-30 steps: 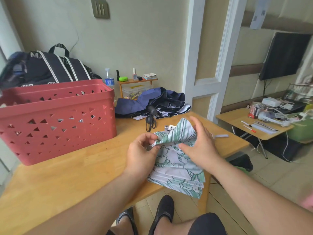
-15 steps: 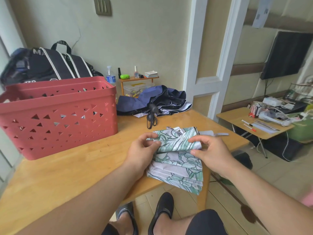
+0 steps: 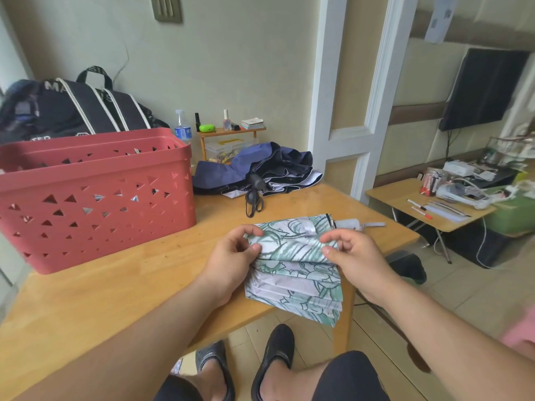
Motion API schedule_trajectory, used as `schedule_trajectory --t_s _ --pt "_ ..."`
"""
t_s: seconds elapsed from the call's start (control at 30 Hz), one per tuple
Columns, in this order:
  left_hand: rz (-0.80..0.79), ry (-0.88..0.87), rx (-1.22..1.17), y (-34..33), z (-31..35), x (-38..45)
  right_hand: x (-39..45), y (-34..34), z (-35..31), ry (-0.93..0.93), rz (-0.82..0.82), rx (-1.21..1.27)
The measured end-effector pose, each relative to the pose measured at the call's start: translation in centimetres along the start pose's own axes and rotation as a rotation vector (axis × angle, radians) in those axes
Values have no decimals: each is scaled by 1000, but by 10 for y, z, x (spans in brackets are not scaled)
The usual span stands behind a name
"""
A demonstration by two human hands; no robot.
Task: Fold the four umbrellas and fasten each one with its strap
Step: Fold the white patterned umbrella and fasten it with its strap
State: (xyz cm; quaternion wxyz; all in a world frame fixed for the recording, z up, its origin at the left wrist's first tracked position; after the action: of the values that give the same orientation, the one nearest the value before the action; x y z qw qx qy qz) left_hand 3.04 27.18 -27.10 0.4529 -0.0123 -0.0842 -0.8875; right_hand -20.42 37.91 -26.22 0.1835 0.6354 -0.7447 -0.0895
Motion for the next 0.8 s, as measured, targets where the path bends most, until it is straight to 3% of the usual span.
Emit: schedule_trajectory --t_s 0.13,0.27,0.47,0.63,0.73,0.8 --pt "-70 42 -39 -4 6 -5 -9 -2 12 -33 -68 22" --pt "-90 115 -58 -7 4 -4 -13 -2 12 -71 -22 -94" --pt "-32 40 237 -5 2 -1 -14 -3 10 -86 0 -97" --pt "-42 76 429 1 7 1 -15 -4 4 -105 19 -288" --pt "-106 113 719 2 20 0 -16 -12 -1 -75 5 -521" --pt "-122 157 1002 -3 32 0 -16 -14 1 -63 -1 -552"
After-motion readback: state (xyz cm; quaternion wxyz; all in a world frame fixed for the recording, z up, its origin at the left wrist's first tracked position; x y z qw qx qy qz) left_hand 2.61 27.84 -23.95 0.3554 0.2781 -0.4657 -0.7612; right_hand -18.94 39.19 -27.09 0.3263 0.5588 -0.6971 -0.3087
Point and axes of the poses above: each hand's wrist, its own x-axis towards the middle knuckle, its own y-axis out of the back of the hand, z = x × y, the point moved 4 cm from there along x, towards the middle knuckle, and after that the axes turned 14 degrees about -z, right-handed, at the moved point
